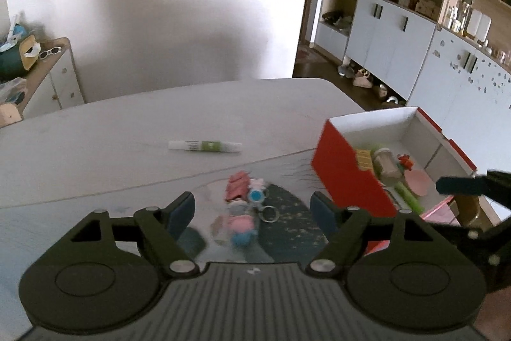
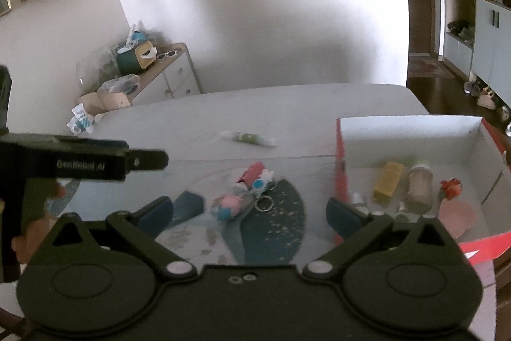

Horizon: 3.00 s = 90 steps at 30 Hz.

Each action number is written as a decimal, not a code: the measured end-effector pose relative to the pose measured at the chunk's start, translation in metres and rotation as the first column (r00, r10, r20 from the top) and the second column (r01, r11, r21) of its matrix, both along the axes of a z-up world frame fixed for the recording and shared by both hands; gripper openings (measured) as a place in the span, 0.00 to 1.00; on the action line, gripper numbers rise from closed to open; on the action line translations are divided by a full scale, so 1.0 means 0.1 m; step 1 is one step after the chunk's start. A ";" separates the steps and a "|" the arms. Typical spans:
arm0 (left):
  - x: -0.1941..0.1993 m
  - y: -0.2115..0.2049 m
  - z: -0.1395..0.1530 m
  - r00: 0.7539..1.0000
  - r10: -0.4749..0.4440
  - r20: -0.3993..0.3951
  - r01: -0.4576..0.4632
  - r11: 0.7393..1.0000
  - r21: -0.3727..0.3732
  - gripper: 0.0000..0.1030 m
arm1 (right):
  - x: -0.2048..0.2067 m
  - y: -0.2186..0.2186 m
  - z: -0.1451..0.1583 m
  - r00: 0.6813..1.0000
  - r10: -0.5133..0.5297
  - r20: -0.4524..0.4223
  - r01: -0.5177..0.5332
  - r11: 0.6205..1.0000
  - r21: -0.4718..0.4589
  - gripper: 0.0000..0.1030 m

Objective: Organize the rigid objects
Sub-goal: 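Move both tools back over the mat, then lower the left tool onto the white-green glue pen and close on it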

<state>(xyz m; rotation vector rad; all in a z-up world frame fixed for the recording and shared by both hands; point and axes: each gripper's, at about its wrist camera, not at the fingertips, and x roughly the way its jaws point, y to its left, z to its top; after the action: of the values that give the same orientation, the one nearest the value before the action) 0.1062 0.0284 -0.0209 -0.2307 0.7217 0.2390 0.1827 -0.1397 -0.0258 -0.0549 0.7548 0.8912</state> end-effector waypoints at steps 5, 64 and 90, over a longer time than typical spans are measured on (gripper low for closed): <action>-0.06 0.28 -0.02 1.000 0.022 0.006 -0.022 1.000 -0.019 0.77 | -0.15 0.19 -0.04 1.000 0.007 0.002 -0.007 1.000 -0.014 0.99; 2.34 1.24 -1.54 0.847 -0.431 -0.311 0.507 0.831 0.229 0.77 | 0.61 1.47 -1.34 0.976 0.126 -0.178 -0.153 0.978 -0.144 0.70; 2.26 1.17 -1.58 0.875 -0.408 -0.261 0.445 0.889 0.104 0.30 | 0.55 1.59 -1.41 0.992 0.087 -0.089 -0.105 0.970 -0.217 0.33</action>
<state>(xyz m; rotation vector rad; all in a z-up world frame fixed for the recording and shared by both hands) 0.3321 0.1458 -0.1793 0.1189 0.9618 -0.1042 0.2382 0.0198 -0.1670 -0.2571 0.9296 0.9017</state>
